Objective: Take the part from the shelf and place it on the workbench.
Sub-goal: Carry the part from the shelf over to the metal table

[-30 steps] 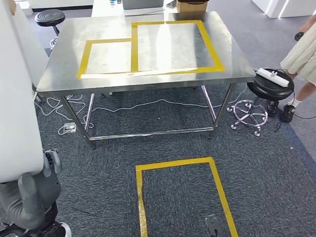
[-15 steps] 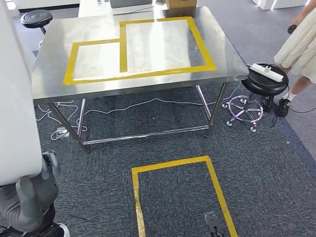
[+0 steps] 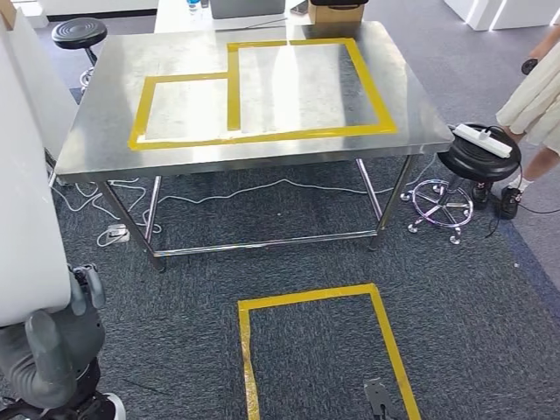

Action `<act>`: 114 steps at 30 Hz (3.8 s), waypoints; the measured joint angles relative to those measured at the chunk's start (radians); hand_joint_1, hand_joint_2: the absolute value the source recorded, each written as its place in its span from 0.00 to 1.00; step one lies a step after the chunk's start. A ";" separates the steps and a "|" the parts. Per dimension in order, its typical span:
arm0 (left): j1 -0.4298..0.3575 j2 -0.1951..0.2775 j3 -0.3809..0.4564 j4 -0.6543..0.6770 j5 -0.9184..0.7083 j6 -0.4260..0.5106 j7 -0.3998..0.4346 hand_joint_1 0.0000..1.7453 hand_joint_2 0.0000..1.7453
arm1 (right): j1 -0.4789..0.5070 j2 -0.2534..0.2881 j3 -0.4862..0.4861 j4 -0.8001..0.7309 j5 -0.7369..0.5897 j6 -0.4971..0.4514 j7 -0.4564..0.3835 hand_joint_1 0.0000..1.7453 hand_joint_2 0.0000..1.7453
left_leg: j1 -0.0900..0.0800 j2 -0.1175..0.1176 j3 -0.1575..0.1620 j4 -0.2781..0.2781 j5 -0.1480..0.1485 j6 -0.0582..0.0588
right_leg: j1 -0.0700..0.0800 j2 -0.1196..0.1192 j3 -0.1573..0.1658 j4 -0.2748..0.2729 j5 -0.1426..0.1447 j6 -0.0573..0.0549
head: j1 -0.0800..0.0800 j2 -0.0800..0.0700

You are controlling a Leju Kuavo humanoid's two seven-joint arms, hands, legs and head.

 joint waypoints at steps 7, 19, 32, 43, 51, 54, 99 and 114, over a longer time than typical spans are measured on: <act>-0.001 0.001 -0.004 0.000 0.007 0.003 0.015 1.00 1.00 | -0.001 0.000 0.000 0.001 0.000 0.000 0.001 0.00 1.00 | 0.001 0.001 -0.052 0.121 -0.055 -0.032 | -0.001 0.002 0.045 -0.027 -0.023 -0.049 | -0.012 0.000; -0.002 0.000 -0.004 0.000 0.025 0.011 0.017 1.00 1.00 | -0.002 0.000 0.000 0.001 0.000 0.001 0.002 0.00 1.00 | -0.010 -0.001 -0.118 0.009 0.109 0.003 | 0.000 0.007 0.127 -0.051 -0.101 -0.017 | -0.015 0.000; -0.004 0.001 -0.012 0.001 -0.001 0.011 0.034 1.00 1.00 | -0.002 -0.002 -0.001 0.002 0.000 0.001 0.000 0.00 1.00 | -0.007 -0.007 -0.054 -0.002 0.050 -0.007 | 0.002 0.003 0.048 -0.033 -0.034 -0.014 | -0.006 0.000; -0.006 0.004 -0.016 0.005 -0.026 0.017 0.032 1.00 1.00 | 0.003 -0.004 -0.003 0.002 -0.001 0.001 -0.004 0.00 1.00 | -0.005 -0.002 -0.242 0.224 0.059 -0.026 | 0.003 0.010 0.149 -0.040 -0.104 -0.052 | -0.017 0.000; -0.009 0.002 -0.022 0.006 -0.025 0.015 0.032 1.00 1.00 | -0.003 -0.002 -0.003 0.006 -0.002 0.001 -0.005 0.00 1.00 | -0.021 -0.003 -0.141 -0.016 0.160 0.022 | 0.009 0.012 0.215 -0.075 -0.167 -0.024 | -0.015 0.000; -0.010 0.001 -0.026 0.007 -0.020 0.013 0.031 1.00 1.00 | -0.004 -0.003 -0.003 0.006 -0.002 0.000 -0.006 0.00 1.00 | -0.011 0.000 -0.115 -0.032 0.144 0.023 | 0.009 0.003 0.115 0.098 -0.236 -0.013 | -0.012 0.000; -0.019 0.006 -0.042 0.014 -0.046 0.014 0.016 1.00 1.00 | -0.005 -0.013 -0.002 0.010 0.004 0.000 -0.014 0.00 1.00 | -0.008 -0.004 -0.108 0.130 -0.027 -0.033 | -0.002 0.001 0.053 -0.040 -0.028 -0.045 | -0.016 0.000; -0.020 0.004 -0.040 0.014 -0.033 0.011 0.016 1.00 1.00 | -0.006 -0.013 -0.001 0.010 0.007 0.001 -0.012 0.00 1.00 | 0.008 0.000 -0.078 0.000 0.077 -0.001 | -0.006 -0.002 0.021 0.066 -0.116 0.005 | -0.004 0.000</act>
